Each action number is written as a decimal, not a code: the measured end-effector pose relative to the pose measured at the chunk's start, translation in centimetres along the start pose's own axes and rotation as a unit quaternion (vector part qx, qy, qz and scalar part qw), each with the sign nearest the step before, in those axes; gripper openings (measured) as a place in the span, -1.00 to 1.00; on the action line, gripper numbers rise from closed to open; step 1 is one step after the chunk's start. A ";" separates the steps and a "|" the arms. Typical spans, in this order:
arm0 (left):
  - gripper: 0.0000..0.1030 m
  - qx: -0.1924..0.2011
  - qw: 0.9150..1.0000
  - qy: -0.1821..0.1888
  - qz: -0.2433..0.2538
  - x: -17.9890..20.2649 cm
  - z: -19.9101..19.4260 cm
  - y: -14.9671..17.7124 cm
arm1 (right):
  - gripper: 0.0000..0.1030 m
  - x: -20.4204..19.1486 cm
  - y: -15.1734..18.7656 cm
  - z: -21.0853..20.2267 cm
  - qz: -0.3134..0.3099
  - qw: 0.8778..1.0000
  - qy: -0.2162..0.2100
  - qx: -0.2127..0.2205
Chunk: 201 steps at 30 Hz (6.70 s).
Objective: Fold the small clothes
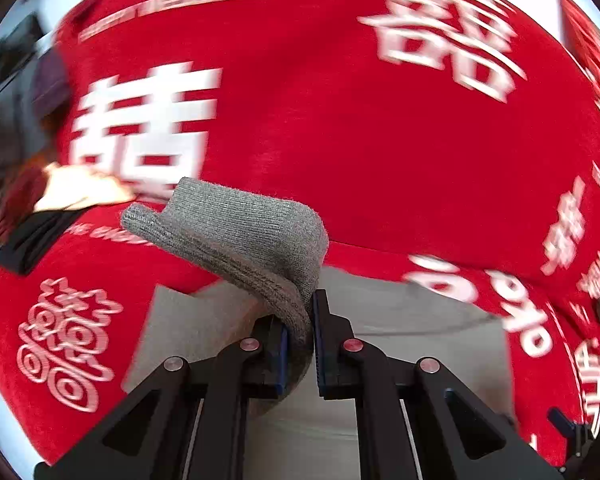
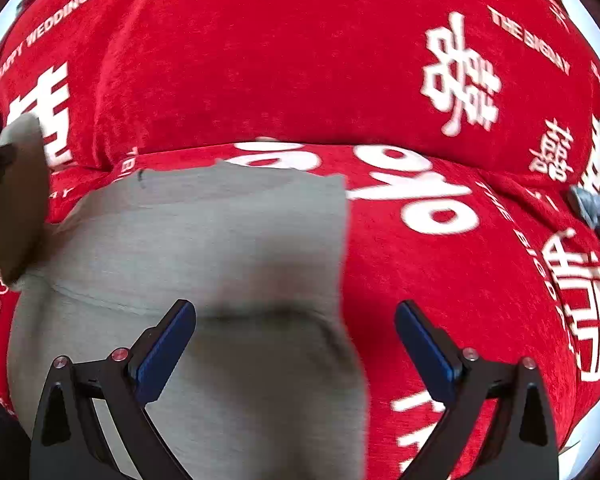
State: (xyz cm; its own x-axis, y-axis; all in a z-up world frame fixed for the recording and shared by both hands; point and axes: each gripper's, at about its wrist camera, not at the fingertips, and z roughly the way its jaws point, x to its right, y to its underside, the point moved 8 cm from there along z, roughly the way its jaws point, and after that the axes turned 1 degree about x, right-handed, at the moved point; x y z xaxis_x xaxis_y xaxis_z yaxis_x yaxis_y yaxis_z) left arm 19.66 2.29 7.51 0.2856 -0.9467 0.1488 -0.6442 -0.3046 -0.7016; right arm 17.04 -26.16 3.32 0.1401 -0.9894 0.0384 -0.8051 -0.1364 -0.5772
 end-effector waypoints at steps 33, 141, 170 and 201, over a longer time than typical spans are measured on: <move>0.99 -0.060 0.996 0.041 0.055 4.2 2.9 7.7 | 0.95 2.9 -0.1 2.5 0.085 0.992 -0.090 0.010; 1.00 -0.258 0.961 -0.004 0.102 -15.8 -6.1 30.2 | 0.98 -3.0 20.5 -5.6 -0.249 0.965 -0.001 -0.080; 0.68 -0.272 0.955 0.016 0.119 -19.0 -8.7 28.0 | 0.68 -0.5 19.9 -8.7 -0.142 0.986 -0.019 -0.089; 1.00 -0.231 0.967 0.019 0.106 -12.2 -7.4 28.5 | 0.99 -5.9 22.7 -4.5 -0.248 0.962 -0.002 -0.113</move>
State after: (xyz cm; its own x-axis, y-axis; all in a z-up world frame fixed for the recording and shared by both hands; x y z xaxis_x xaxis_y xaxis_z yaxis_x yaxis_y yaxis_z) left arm -7.41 4.40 -9.16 0.0922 -0.9935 0.0665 -0.9362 -0.1093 -0.3341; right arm -4.68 -23.66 -6.31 0.5405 -0.8001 0.2603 -0.7436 -0.5990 -0.2970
